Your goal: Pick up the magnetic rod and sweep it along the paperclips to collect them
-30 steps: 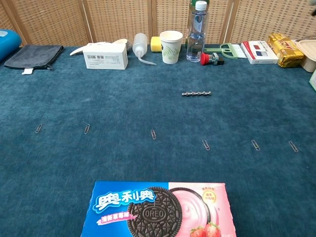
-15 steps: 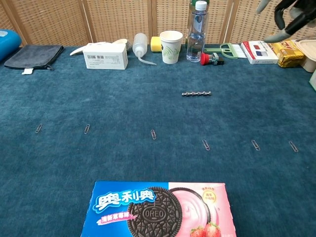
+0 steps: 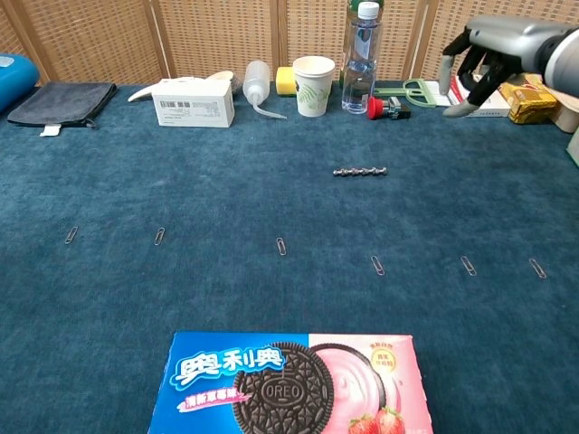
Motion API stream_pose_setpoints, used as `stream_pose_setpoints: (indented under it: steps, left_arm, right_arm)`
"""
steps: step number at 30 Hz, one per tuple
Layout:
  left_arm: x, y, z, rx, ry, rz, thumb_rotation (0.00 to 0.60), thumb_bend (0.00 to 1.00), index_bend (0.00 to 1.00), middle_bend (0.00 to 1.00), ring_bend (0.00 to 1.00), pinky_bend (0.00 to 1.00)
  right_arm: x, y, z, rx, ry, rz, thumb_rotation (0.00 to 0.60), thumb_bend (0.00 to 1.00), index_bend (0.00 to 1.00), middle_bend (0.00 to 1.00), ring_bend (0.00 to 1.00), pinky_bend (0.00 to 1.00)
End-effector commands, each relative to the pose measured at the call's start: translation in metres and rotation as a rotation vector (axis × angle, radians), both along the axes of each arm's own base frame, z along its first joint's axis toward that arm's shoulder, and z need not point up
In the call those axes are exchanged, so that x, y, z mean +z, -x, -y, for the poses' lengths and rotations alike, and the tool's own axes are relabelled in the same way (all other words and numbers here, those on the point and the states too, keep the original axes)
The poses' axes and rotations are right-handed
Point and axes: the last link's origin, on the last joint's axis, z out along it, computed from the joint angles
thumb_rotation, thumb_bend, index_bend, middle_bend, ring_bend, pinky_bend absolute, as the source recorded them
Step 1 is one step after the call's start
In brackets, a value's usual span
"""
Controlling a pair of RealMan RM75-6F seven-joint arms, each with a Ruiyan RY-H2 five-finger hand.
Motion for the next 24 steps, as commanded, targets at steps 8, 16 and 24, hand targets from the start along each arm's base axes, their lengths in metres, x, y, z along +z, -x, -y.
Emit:
stream_pose_setpoints:
  steps: [8, 16, 24]
  left_arm:
    - [0.001, 0.002, 0.002, 0.005, -0.003, 0.0, 0.6, 0.43, 0.25, 0.19, 0.14, 0.19]
    - [-0.001, 0.0, 0.001, -0.005, 0.002, 0.005, 0.6, 0.43, 0.25, 0.19, 0.14, 0.19]
    - [-0.001, 0.002, 0.001, -0.003, 0.002, 0.008, 0.6, 0.43, 0.25, 0.19, 0.14, 0.19]
  right_arm:
    - [-0.027, 0.011, 0.003, -0.065, -0.07, -0.072, 0.59, 0.35, 0.48, 0.84, 0.99, 0.89]
    - [-0.038, 0.01, 0.001, -0.066, -0.096, -0.099, 0.591, 0.36, 0.48, 0.84, 0.98, 0.89]
    - [-0.056, 0.003, 0.002, -0.072, -0.131, -0.13, 0.59, 0.36, 0.48, 0.84, 0.98, 0.89]
